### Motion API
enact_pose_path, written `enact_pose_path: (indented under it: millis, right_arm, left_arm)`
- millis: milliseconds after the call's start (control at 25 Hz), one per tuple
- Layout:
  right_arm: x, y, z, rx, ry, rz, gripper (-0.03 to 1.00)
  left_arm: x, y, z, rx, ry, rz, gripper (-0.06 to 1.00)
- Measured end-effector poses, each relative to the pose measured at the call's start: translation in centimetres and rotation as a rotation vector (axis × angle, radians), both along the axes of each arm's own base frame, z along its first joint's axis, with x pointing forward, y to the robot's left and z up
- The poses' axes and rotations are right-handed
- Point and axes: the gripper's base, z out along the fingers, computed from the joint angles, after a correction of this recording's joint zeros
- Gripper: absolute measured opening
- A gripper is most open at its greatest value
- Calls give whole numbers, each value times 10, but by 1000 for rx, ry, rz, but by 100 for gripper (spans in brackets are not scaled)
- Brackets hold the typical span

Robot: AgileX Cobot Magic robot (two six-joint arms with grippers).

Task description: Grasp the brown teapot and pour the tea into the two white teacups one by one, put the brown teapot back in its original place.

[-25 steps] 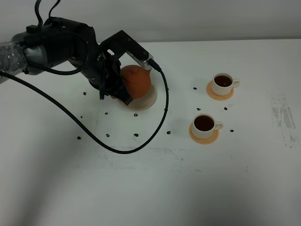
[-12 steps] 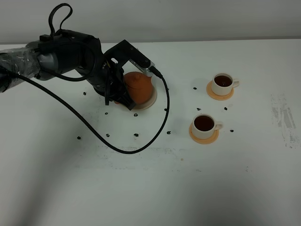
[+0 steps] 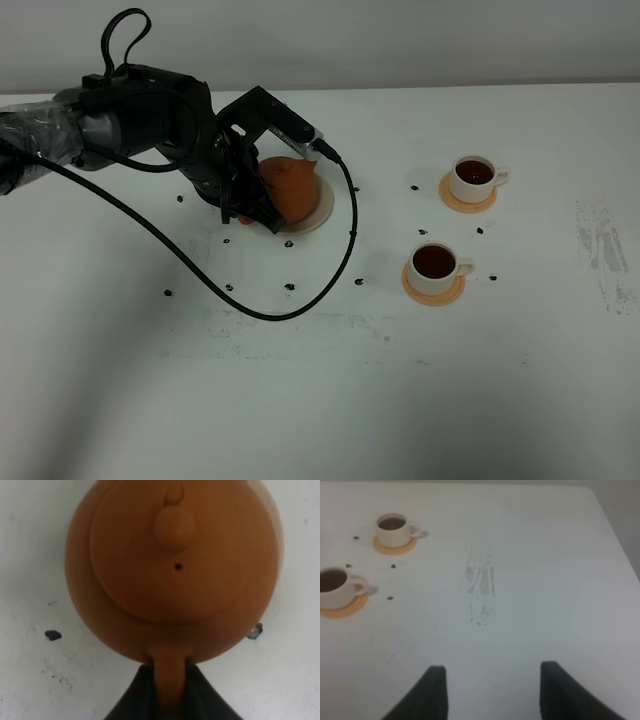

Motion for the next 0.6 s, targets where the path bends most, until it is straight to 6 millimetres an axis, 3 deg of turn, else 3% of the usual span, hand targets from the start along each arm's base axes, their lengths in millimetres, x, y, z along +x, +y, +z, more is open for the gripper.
enact_pose_path:
  millis: [120, 280, 600]
  right_arm:
    - [0, 0, 0, 0, 0, 0, 44]
    - [0, 0, 0, 0, 0, 0, 44]
    - [0, 0, 0, 0, 0, 0, 44]
  left_arm:
    - [-1, 0, 4, -4, -2, 6, 29]
    - [-6, 3, 23, -7, -4, 5, 33]
    - [-30, 19, 104, -12, -94, -6, 33]
